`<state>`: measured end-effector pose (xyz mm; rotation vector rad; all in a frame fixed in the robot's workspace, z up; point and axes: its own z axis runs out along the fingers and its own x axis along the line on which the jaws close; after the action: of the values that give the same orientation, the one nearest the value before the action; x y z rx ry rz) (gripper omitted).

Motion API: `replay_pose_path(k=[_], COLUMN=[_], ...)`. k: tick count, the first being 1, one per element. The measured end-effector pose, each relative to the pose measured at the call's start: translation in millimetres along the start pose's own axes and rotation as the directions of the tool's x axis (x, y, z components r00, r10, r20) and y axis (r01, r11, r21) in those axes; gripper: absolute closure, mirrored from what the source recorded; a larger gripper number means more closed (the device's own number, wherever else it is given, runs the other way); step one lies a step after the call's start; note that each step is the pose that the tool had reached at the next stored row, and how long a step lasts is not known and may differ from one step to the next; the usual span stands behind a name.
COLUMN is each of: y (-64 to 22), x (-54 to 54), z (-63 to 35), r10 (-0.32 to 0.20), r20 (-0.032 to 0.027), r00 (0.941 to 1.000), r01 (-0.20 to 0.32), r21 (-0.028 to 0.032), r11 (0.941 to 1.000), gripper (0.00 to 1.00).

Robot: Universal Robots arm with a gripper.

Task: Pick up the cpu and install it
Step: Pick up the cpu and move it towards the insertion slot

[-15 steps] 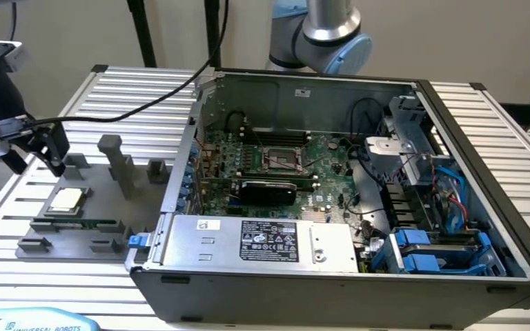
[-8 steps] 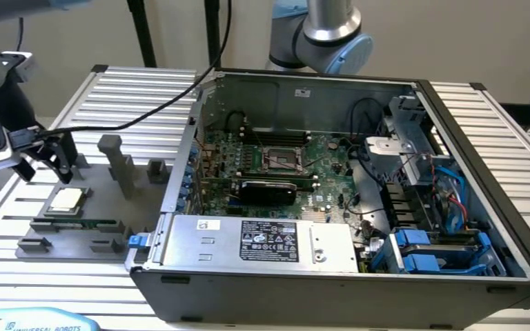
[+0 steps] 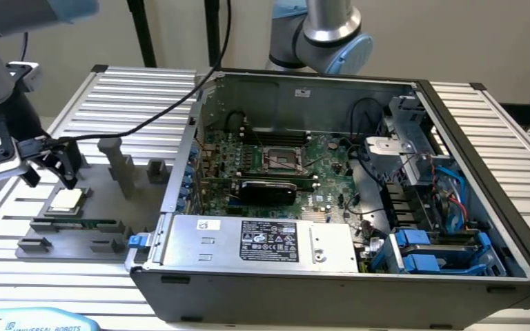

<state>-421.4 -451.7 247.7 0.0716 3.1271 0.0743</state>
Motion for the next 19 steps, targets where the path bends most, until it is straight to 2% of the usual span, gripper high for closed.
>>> replay_pose_path(k=[5,6,13,19], y=[-0.4,-0.5,1.7,4.5], x=[0.1,0.1,1.1,7.8], z=[9.1,10.8,23.7,34.6], r10=[0.0,0.0,0.0,0.0], r20=[0.0,0.0,0.0,0.0014], r00=[1.0,1.0,1.0,1.0], r01=[0.0,0.0,0.0,0.0], r21=[-0.0001,0.0,0.0,-0.0002], r11=[1.0,1.0,1.0,1.0], gripper=[0.32,0.26,0.26,0.26])
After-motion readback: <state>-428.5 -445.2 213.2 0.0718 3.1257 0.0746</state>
